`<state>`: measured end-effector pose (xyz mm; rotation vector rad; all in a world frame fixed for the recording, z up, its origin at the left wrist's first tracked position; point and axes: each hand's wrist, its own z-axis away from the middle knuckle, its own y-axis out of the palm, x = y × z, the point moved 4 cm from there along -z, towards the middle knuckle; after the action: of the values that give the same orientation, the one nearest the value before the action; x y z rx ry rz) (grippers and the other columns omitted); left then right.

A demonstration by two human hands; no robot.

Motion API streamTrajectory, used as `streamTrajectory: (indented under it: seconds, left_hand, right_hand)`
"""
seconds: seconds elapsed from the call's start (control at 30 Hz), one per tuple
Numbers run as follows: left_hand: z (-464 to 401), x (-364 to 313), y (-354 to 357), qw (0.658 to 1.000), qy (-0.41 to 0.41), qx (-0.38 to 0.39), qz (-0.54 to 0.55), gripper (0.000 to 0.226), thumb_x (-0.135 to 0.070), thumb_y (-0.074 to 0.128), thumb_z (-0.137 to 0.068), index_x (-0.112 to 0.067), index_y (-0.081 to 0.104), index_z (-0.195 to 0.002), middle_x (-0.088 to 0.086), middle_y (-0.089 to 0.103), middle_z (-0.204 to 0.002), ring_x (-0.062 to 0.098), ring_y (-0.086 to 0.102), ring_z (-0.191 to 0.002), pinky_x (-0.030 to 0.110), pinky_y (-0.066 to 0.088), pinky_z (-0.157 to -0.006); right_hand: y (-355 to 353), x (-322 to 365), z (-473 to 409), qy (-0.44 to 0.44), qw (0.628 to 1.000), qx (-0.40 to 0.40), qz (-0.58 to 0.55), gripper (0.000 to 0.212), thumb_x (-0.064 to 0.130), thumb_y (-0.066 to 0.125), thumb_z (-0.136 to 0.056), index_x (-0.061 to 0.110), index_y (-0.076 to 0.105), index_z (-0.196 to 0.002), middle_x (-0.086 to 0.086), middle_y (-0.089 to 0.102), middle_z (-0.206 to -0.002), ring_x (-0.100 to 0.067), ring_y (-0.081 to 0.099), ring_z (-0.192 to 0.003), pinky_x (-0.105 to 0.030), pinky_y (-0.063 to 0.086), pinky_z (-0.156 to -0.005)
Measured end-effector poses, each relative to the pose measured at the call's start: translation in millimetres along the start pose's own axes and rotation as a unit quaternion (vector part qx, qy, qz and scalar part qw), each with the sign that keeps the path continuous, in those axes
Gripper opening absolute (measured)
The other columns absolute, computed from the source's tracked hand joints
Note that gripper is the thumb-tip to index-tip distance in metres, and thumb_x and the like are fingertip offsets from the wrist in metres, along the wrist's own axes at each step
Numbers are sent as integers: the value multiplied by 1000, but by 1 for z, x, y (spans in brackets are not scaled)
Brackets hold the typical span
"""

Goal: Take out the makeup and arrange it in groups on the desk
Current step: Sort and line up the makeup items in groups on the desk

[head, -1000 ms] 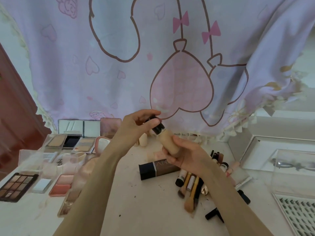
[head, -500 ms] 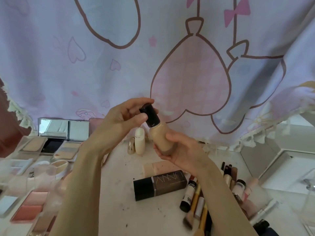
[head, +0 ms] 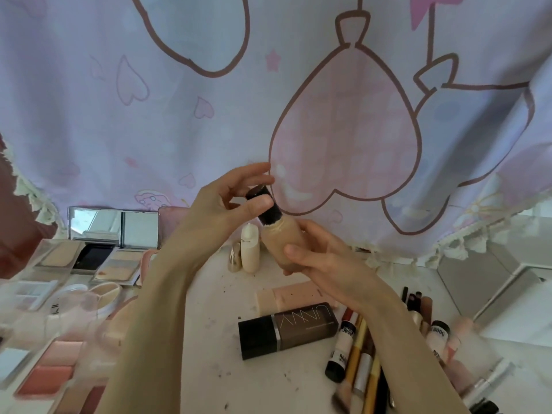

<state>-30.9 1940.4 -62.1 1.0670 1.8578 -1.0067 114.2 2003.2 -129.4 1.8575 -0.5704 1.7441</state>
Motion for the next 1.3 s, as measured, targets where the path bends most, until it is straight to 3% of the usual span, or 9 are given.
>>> streamTrajectory:
  seconds: [0.1, 0.23, 0.47, 0.57, 0.67, 0.83, 0.93, 1.1, 1.3]
  left_hand:
    - [5, -4, 0, 998, 2, 62, 24, 35, -2, 54, -87, -24, 59, -114, -15, 69, -106, -4, 60, -102, 6, 42, -81]
    - [-2, 6, 0, 999, -15, -13, -30, 28, -8, 64, -82, -31, 65, -98, -26, 66, -77, -2, 56, -82, 9, 43, -77]
    - [-10, 30, 16, 987, -28, -47, -152, 31, -26, 69, -79, -28, 62, -109, -18, 58, -91, -4, 51, -74, 4, 36, -68]
    - [-8, 32, 20, 983, -36, 40, -177, 30, -18, 61, -87, -31, 59, -114, -23, 55, -83, -13, 50, -68, 4, 35, -65]
    - [-8, 32, 20, 979, -20, 40, -201, 26, -13, 58, -89, -32, 60, -107, -24, 54, -80, -18, 46, -60, 4, 33, -61]
    - [-8, 35, 27, 974, -6, 80, -213, 38, -14, 57, -89, -31, 55, -123, -21, 58, -101, -10, 47, -83, 0, 31, -71]
    - [-8, 35, 28, 973, -8, 54, -225, 31, -13, 57, -89, -28, 59, -116, -26, 46, -83, -19, 42, -69, -2, 30, -67]
    - [-12, 34, 25, 988, -2, -19, -150, 26, -11, 61, -86, -23, 63, -109, -18, 56, -89, -11, 48, -74, 2, 34, -68]
    - [-12, 35, 24, 988, -10, -28, -149, 29, -9, 62, -85, -21, 64, -111, -20, 55, -81, -14, 49, -69, 2, 35, -68]
  right_hand:
    - [1, -4, -1, 6, 1000, 0, 1, 49, 22, 66, -72, 25, 53, -119, 0, 56, -118, -19, 58, -107, -36, 52, -88]
    - [3, -10, -4, -10, 998, -38, 55, 41, 14, 68, -80, 28, 54, -115, 4, 60, -118, -15, 59, -109, -36, 54, -88]
    - [-2, -16, -11, -50, 961, -144, 232, 39, 20, 71, -79, 39, 49, -106, 27, 55, -98, 12, 51, -93, -5, 39, -72]
    - [-5, -23, -13, -48, 957, -149, 244, 37, 18, 70, -79, 37, 50, -105, 24, 56, -98, 5, 54, -97, -8, 40, -77]
    - [-6, -27, -15, -46, 952, -161, 258, 36, 18, 71, -79, 33, 50, -104, 22, 55, -97, 7, 51, -93, -7, 38, -73]
    - [-6, -32, -17, -39, 944, -166, 282, 35, 18, 72, -79, 29, 51, -105, 15, 56, -98, 0, 53, -92, -7, 39, -71]
    - [-6, -34, -18, -30, 944, -160, 286, 38, 16, 72, -79, 24, 53, -111, 13, 57, -100, -3, 54, -95, -8, 40, -72]
    - [-8, -35, -19, -24, 941, -162, 296, 43, 17, 71, -79, 22, 52, -118, 15, 54, -104, -1, 51, -97, -6, 37, -71]
    - [-9, -36, -20, -28, 941, -176, 289, 40, 16, 71, -79, 23, 54, -115, 10, 59, -108, -5, 55, -100, -12, 40, -78]
